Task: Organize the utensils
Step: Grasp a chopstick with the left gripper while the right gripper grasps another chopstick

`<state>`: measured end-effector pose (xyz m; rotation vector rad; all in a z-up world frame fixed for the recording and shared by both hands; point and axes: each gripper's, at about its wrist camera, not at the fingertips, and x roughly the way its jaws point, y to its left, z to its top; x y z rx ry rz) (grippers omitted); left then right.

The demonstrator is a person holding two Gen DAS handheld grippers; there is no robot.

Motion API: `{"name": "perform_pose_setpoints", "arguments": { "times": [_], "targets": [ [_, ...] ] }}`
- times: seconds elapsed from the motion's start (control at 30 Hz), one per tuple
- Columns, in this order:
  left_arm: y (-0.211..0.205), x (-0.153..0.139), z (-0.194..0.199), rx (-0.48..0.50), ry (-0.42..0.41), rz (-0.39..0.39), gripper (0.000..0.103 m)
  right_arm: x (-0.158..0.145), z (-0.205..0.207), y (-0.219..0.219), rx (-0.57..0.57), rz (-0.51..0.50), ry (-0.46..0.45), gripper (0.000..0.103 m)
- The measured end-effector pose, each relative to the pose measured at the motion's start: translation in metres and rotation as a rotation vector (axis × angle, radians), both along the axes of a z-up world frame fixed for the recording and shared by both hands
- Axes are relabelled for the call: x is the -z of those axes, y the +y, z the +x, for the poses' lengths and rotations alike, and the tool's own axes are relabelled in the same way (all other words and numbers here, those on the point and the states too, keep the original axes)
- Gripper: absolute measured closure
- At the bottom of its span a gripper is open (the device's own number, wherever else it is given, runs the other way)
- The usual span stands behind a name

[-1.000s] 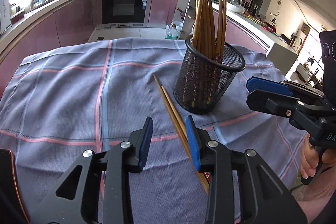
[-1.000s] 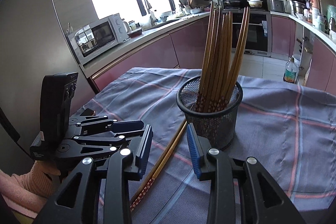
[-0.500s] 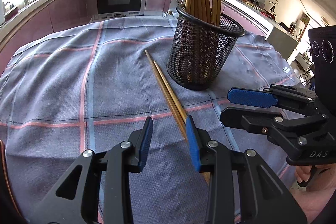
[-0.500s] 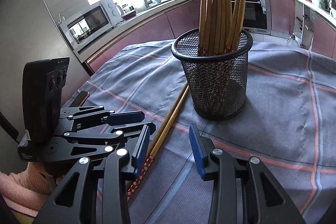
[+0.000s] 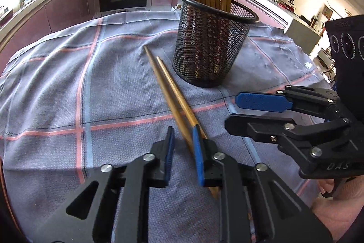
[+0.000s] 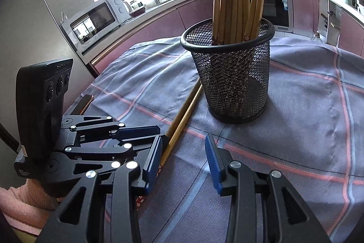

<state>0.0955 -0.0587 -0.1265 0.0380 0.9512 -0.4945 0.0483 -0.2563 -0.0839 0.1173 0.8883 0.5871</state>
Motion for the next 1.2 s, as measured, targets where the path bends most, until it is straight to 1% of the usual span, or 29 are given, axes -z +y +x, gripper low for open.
{"name": "perform_pose_setpoints", "arguments": {
  "times": [0.03,0.17,0.47,0.57,0.67,0.7,0.8,0.9,1.0,1.2],
  "targets": [
    [0.0,0.0,-0.001,0.001,0.003,-0.002,0.087,0.001,0.0,0.001,-0.003,-0.001,0.003,0.066],
    [0.003,0.0,-0.004,-0.006,0.017,-0.015,0.094,0.007,0.002,0.006,-0.016,-0.007,0.016,0.066],
    [0.016,0.003,-0.02,-0.041,0.042,-0.059,0.095,0.015,0.007,0.021,-0.015,-0.041,0.023,0.067],
    [0.019,0.003,-0.026,-0.052,0.051,-0.072,0.095,0.017,0.008,0.027,-0.016,-0.058,0.02,0.073],
    [0.019,0.002,-0.031,-0.056,0.047,-0.068,0.095,0.017,0.008,0.032,-0.017,-0.076,0.014,0.075],
    [0.019,0.003,-0.031,-0.058,0.05,-0.071,0.095,0.016,0.008,0.034,-0.017,-0.087,0.01,0.079],
    [0.018,0.003,-0.033,-0.063,0.051,-0.074,0.095,0.016,0.005,0.037,-0.019,-0.126,-0.004,0.084],
    [0.019,0.003,-0.033,-0.064,0.055,-0.08,0.095,0.016,0.003,0.038,-0.027,-0.127,0.008,0.092],
    [0.019,0.004,-0.033,-0.063,0.059,-0.086,0.095,0.016,0.0,0.039,-0.03,-0.143,0.004,0.093],
    [0.022,0.005,-0.04,-0.065,0.077,-0.105,0.095,0.015,-0.01,0.03,-0.023,-0.13,0.028,0.095]
  ]
}}
